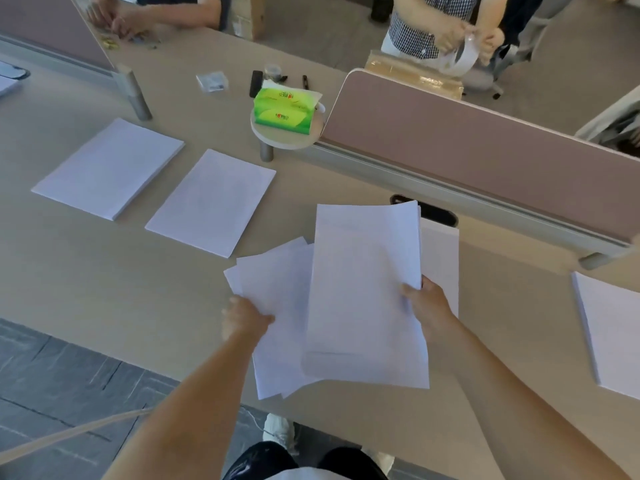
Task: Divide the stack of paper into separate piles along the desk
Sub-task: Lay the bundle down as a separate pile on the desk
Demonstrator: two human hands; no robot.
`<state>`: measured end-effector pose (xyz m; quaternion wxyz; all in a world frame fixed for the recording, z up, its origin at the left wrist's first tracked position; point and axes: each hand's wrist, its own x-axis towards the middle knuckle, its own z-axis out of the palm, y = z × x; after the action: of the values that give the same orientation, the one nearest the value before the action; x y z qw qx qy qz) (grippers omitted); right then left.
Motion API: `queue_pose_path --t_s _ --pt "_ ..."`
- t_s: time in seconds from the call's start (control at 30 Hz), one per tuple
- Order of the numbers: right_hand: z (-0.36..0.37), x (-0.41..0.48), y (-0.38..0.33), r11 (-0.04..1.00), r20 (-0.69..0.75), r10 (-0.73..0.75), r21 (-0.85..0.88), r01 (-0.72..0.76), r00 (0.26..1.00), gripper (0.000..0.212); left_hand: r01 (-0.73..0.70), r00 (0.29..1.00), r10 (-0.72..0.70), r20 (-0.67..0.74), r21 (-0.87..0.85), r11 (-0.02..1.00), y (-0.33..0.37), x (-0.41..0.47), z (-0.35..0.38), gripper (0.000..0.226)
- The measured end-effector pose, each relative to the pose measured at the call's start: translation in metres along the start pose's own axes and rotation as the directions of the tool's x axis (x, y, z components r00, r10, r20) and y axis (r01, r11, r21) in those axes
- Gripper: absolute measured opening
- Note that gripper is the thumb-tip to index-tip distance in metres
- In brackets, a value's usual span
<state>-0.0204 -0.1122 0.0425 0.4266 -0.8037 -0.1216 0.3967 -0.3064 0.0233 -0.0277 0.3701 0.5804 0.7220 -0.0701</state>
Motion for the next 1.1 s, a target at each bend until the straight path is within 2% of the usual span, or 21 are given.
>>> queue_pose_path --t_s 0.27,0.4,0.5,0.57,0.63,0.67,0.73,0.8,0.83,1.0,1.1 --pt "-0.009 -0.011 0.008 1.0 -0.018 -0.016 0.006 0.016 1.0 0.023 -0.031 0.998 0.027 0.064 0.061 0.998 -0.001 0.009 -0.004 0.088" --pt "-0.013 -0.016 -0.002 0.997 -0.015 -0.058 0.044 0.058 0.998 0.024 -0.071 0.997 0.073 -0.008 0.151 0.986 0.009 0.0 -0.012 0.092" --pt "-0.02 -0.023 -0.013 0.994 -0.021 -0.092 0.063 0.093 0.996 0.024 -0.111 0.992 0.107 -0.072 -0.055 0.992 0.036 -0.012 -0.021 0.08" --pt "-0.026 -0.029 -0.019 0.99 -0.029 -0.112 0.081 0.114 0.993 0.021 -0.213 0.977 0.205 -0.058 -0.205 0.955 0.064 -0.023 -0.026 0.073" --pt "-0.037 -0.037 -0.022 0.986 -0.052 -0.13 0.1 0.135 0.99 0.021 -0.286 0.946 0.323 0.006 -0.451 0.846 0.095 -0.042 -0.03 0.068" --pt "-0.044 -0.04 -0.022 0.983 -0.066 -0.135 0.113 0.142 0.989 0.02 -0.249 0.921 0.377 0.093 -0.604 0.757 0.111 -0.051 -0.028 0.065" --pt "-0.062 -0.048 -0.02 0.977 -0.096 -0.14 0.147 0.153 0.985 0.018 -0.142 0.811 0.521 0.267 -0.773 0.619 0.14 -0.072 -0.02 0.064" --pt "-0.086 -0.059 -0.018 0.967 -0.134 -0.156 0.183 0.179 0.979 0.02 -0.131 0.717 0.611 0.336 -0.795 0.592 0.165 -0.093 -0.005 0.07" --pt "-0.1 -0.064 -0.015 0.958 -0.161 -0.175 0.198 0.205 0.971 0.022 -0.175 0.708 0.629 0.321 -0.783 0.597 0.177 -0.104 0.004 0.068" --pt "-0.182 -0.086 0.01 0.917 -0.238 -0.248 0.256 0.306 0.939 0.029 -0.37 0.625 0.749 0.221 -0.761 0.533 0.227 -0.165 0.056 0.028" --pt "-0.234 -0.093 0.027 0.894 -0.286 -0.297 0.252 0.371 0.911 0.032 -0.502 0.575 0.812 0.099 -0.741 0.446 0.253 -0.213 0.089 0.018"
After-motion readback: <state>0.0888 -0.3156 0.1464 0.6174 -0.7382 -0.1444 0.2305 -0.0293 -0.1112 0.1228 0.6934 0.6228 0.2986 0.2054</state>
